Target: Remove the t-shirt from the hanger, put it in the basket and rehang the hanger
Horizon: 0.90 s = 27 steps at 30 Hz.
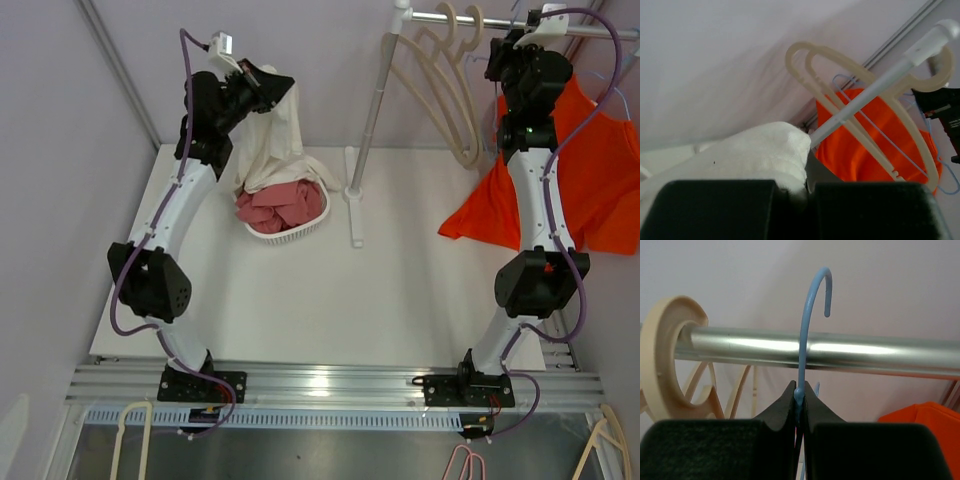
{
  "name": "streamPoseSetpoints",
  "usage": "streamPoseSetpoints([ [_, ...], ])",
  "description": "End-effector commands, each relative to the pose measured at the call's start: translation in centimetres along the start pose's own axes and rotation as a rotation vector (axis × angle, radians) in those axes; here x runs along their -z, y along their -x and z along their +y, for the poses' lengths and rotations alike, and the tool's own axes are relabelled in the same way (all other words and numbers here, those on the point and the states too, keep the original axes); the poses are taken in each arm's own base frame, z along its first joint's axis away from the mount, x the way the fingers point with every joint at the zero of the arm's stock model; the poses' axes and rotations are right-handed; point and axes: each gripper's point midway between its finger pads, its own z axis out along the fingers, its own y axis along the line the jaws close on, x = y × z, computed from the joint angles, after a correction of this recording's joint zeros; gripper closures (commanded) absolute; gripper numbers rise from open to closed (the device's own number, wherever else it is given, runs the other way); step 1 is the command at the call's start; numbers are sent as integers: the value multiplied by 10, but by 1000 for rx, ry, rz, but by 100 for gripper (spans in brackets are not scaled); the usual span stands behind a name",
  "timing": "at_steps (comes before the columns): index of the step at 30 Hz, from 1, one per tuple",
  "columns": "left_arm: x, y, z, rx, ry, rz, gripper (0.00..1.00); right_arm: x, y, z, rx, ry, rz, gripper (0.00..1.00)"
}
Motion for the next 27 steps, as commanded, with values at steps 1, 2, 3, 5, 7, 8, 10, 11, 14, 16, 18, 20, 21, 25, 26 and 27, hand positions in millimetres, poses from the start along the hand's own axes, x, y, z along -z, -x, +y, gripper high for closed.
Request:
streamPoseSetpoints([
  [1, 4, -83, 69, 224, 227, 198, 99, 3, 19, 3, 8, 28, -54, 100],
  [2, 6, -99, 82, 282, 274, 215, 99, 4, 16, 3, 4, 31, -50, 100],
  [3, 18, -138, 111, 338, 355, 262, 99, 7, 14, 4, 2, 32, -44, 100],
  [5, 26, -160, 127, 417, 403, 281, 99, 10, 14, 5, 2, 37, -45, 100],
  [7, 37, -188, 146, 460, 466, 319, 99, 15, 17, 8, 3, 51, -46, 100],
  [8, 46, -210, 162, 494, 525, 350, 99, 17, 14, 11, 0, 61, -37, 100],
  [10, 54, -230, 177, 537, 581, 392, 99, 22, 14, 15, -1, 80, -33, 100],
  [11, 60, -243, 184, 577, 617, 421, 99, 27, 13, 19, -5, 92, -26, 100],
  [14, 64, -277, 196, 718, 594, 501, 96, 35, 17, 24, -13, 101, -29, 93],
  [16, 64, -287, 194, 787, 521, 520, 89, 39, 13, 24, -21, 99, -20, 77],
  [18, 62, -290, 198, 821, 496, 499, 83, 42, 18, 22, -26, 89, -25, 68],
  [20, 67, -293, 205, 804, 525, 487, 73, 44, 17, 22, -29, 82, -17, 62],
  [21, 66, -286, 203, 782, 521, 476, 70, 46, 23, 21, -28, 78, -24, 61],
  [25, 59, -253, 194, 673, 521, 425, 54, 53, 34, 19, -24, 61, -34, 57],
  [26, 58, -246, 192, 643, 519, 415, 48, 55, 34, 18, -24, 57, -28, 57],
  [27, 53, -228, 181, 614, 495, 386, 46, 57, 38, 17, -25, 53, -31, 57],
])
